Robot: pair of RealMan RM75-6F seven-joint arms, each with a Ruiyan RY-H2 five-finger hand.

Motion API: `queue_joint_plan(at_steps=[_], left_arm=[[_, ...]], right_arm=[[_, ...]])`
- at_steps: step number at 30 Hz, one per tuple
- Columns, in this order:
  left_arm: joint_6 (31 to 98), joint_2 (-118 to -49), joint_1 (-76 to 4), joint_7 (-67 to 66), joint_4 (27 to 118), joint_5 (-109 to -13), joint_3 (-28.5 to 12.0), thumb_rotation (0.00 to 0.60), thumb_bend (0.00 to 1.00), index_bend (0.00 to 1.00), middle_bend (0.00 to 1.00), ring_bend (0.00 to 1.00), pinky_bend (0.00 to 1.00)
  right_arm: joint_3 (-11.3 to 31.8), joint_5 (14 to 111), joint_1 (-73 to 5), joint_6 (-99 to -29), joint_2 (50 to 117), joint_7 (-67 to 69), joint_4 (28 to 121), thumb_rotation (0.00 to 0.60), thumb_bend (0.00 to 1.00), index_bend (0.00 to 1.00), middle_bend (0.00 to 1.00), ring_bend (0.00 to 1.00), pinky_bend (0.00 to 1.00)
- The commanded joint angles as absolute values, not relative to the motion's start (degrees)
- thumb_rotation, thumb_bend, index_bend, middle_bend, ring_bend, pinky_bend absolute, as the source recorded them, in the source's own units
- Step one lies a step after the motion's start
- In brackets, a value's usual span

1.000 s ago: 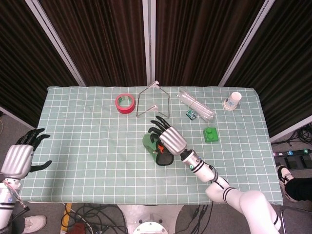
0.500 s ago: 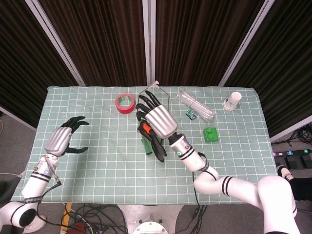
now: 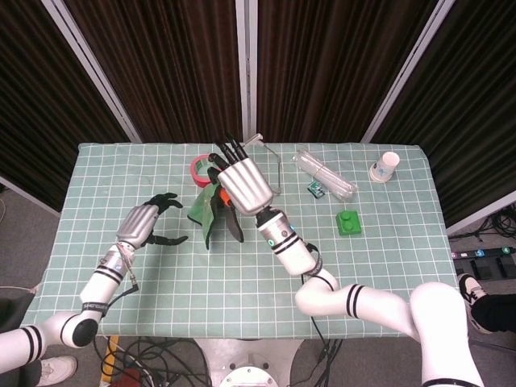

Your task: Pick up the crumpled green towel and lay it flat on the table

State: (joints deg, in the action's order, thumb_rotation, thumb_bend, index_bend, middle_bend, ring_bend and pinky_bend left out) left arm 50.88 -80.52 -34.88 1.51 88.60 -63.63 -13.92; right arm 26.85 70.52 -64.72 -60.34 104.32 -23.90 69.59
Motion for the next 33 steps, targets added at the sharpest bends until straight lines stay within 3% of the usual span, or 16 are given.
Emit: queue_joint_plan(at_steps=[1,11,22,33], left_arm=[[49.75,-82.68,-36.47,-0.65,87.37,-60.85,-13.92,0.313,0.02,0.26,0.15,0.11,0.23],[48.59,-86.84,-40.56,-7.87,86.45,-51.81,-14.09,0.286,0.02,0.26,0.15,0.11,0.23],[50.41,-89.25,-44.22,-14.78,86.57,-41.41,-14.57,0.161,0.00,0.26,0.15,0.11,0.24],[51.78,-91.60,-45.46,-17.12,83.88,-37.28,-14.11,0.167,0.00,0.26,0.15,0.11,0.24]], right_arm=[[27.65,67.71,-66.59,-59.65,106.59,-27.10,67.36,0.600,0.44,0.80,0.29,0.09,0.00],[29.00,62.88,-71.42,-58.14,111.31,-31.91,60.52,0.600,0.44,0.80,0.29,0.09,0.00],[29.40,60.71,-76.10,-58.92,115.69,-37.99,56.99,0.600,0.45,0.78,0.28,0.08,0.00],[29.01,60.98,-77.08,-58.41,115.70,-35.89,56.28,0.600,0.45,0.78,0.28,0.08,0.00]])
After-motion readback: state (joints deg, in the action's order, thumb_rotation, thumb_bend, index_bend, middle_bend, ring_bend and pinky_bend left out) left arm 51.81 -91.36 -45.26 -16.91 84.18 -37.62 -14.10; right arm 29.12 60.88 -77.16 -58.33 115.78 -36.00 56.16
